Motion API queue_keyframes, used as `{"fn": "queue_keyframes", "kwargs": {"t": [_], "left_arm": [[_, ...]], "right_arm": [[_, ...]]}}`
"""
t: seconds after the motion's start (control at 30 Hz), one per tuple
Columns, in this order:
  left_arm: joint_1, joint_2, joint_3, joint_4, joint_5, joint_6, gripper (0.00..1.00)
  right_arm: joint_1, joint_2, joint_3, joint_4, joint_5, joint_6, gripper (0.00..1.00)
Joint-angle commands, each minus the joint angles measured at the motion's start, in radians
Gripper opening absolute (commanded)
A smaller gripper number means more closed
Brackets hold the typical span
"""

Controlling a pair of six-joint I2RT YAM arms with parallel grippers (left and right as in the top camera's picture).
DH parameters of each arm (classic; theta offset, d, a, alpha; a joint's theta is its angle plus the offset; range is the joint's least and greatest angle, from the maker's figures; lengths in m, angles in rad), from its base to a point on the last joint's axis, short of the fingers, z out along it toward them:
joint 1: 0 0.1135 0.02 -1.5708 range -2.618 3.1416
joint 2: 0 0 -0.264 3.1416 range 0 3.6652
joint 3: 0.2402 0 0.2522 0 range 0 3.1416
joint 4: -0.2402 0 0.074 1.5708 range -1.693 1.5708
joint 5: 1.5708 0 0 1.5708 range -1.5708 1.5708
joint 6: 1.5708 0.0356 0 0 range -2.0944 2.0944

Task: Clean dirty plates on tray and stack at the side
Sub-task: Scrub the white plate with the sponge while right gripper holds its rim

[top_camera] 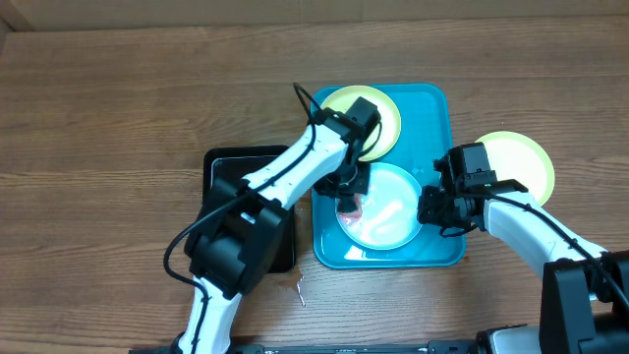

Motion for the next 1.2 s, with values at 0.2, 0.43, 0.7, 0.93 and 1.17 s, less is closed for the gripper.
{"fn": "queue_keyframes", "kwargs": {"t": [0.2,0.43,0.7,0.93,1.17], "left_arm": [[-0.042,0.034,0.014,0.021,0.292,0.045,0.04],[-0.060,0.038,0.014,-0.093,0.185,0.012,0.04],[0.027,0.038,0.032,-0.203,-0.236,-0.087,0.04],[0.052,0.038,0.088,-0.116,-0.182,-0.039,0.04],[0.002,0.045,0.085,0.017,-0.028,-0.015,0.04]], "right_arm": [[0.004,0.000,-0.005,-0.018,0.022,0.000,0.04],[0.004,0.000,-0.005,-0.023,0.022,0.000,0.04],[0.004,0.000,-0.005,-0.027,0.022,0.000,0.04],[0.004,0.000,-0.005,-0.039,0.022,-0.005,0.04],[0.005,0.000,-0.005,-0.070,0.022,-0.034,0.04]]}}
